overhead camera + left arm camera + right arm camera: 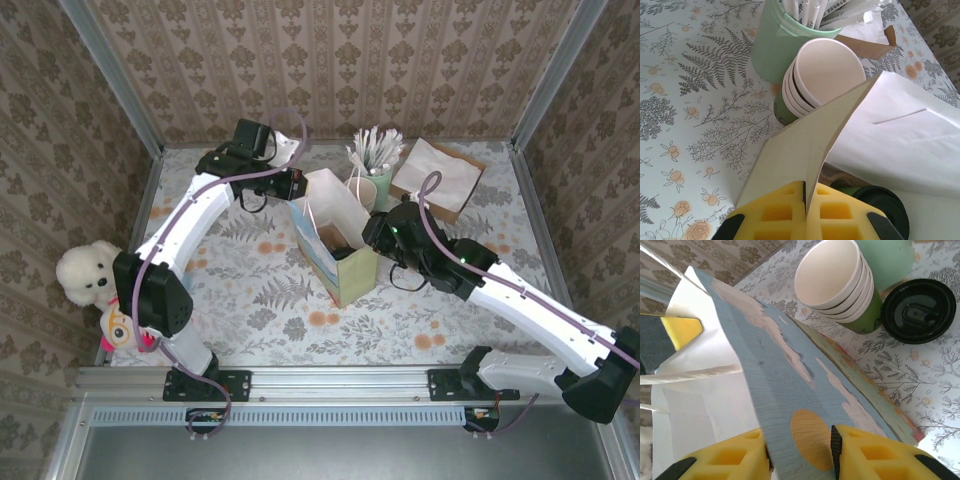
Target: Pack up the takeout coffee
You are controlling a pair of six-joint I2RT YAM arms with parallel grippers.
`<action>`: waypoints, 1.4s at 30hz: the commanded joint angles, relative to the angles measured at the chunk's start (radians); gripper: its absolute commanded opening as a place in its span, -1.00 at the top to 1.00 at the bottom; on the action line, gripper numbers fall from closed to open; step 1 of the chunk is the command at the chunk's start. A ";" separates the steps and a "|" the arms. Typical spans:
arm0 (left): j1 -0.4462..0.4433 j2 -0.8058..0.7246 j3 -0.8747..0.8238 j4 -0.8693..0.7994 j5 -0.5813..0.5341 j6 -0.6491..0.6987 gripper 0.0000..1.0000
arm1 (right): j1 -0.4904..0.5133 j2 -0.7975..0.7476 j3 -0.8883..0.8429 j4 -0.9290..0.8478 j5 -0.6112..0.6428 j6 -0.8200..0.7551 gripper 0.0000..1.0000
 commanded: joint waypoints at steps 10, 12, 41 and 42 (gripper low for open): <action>-0.004 -0.174 -0.105 -0.039 0.002 -0.094 0.46 | -0.124 0.124 0.211 -0.134 -0.288 -0.594 0.65; 0.000 -0.201 -0.123 -0.028 0.017 -0.101 0.33 | -0.136 0.174 0.259 -0.168 -0.339 -0.667 0.67; 0.327 -0.483 -0.578 0.138 -0.577 -0.424 -1.00 | -0.298 0.723 0.967 -0.460 -0.712 -1.408 0.13; 0.327 -0.452 -0.575 0.142 -0.561 -0.431 -1.00 | -0.298 0.715 0.967 -0.445 -0.689 -1.363 -0.03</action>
